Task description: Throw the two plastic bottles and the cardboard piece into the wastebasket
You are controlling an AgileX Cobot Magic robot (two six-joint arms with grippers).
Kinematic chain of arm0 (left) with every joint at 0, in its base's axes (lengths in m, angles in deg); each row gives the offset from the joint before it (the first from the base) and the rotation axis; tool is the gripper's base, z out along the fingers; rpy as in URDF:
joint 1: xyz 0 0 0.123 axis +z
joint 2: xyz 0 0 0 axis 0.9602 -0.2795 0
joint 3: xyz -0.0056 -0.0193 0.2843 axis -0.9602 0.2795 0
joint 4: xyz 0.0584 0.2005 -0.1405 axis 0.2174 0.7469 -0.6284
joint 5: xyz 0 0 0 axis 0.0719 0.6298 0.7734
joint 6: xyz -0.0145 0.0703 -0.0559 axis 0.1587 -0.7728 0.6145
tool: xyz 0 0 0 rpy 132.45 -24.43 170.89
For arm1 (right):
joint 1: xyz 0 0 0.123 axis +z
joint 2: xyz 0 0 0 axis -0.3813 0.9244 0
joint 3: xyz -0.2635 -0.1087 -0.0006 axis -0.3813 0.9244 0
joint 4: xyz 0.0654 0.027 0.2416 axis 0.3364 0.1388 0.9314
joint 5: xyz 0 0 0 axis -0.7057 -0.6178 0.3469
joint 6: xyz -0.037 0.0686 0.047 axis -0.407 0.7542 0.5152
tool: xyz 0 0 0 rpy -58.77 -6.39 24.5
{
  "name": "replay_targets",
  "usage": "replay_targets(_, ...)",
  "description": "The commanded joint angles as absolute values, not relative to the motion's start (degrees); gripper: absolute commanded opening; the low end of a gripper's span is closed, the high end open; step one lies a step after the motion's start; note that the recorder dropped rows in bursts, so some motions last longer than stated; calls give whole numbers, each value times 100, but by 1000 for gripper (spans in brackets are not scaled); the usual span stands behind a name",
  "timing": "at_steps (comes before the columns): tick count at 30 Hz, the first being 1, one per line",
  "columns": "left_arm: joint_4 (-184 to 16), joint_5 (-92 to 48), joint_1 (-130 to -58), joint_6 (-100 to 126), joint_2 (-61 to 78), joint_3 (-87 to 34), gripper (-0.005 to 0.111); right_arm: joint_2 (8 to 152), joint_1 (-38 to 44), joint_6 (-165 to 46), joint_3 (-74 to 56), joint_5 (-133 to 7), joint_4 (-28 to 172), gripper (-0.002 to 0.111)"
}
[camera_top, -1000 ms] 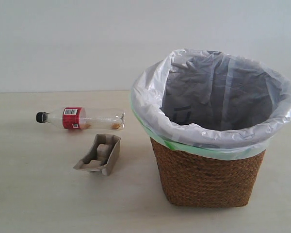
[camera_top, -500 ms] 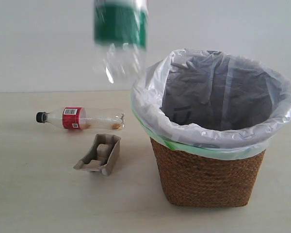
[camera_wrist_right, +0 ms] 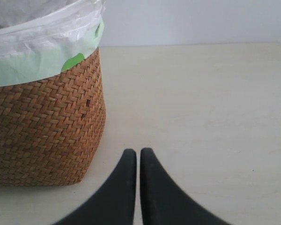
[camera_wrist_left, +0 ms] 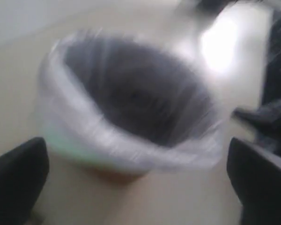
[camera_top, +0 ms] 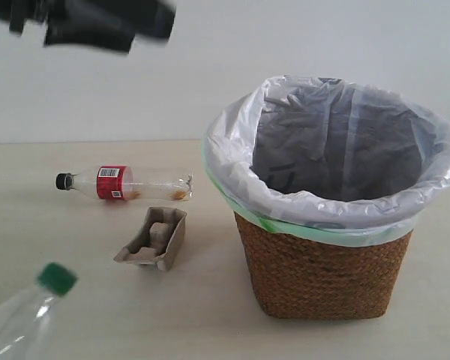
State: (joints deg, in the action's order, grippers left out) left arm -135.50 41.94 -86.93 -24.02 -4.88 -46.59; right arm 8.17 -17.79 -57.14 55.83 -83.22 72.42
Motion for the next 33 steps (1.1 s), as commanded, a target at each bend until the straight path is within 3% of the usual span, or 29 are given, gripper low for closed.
replay_targets(1,-10418,4352,-8668,-459,-689,-4074,93,791,-1814,-5740,5576,-8279,7242,0)
replay_targets(5,-9498,4744,-8668,-69,-933,-3289,93,791,-1814,-5740,5576,-8279,7242,0)
replay_targets(8,-9137,4279,-8668,37,-999,-2834,93,791,-1814,-5740,5576,-8279,7242,0)
replay_targets(22,-8523,4822,-8668,-1436,-809,-2127,92,791,-1814,-5740,5576,-8279,7242,0)
replay_targets(29,-8605,4822,-8684,-2977,-784,-1217,71,791,-1814,-5740,5576,-8267,7206,0)
replay_targets(33,-9203,4822,-8712,-3120,-757,-1232,67,791,-1814,-5740,5576,-8267,7206,0)
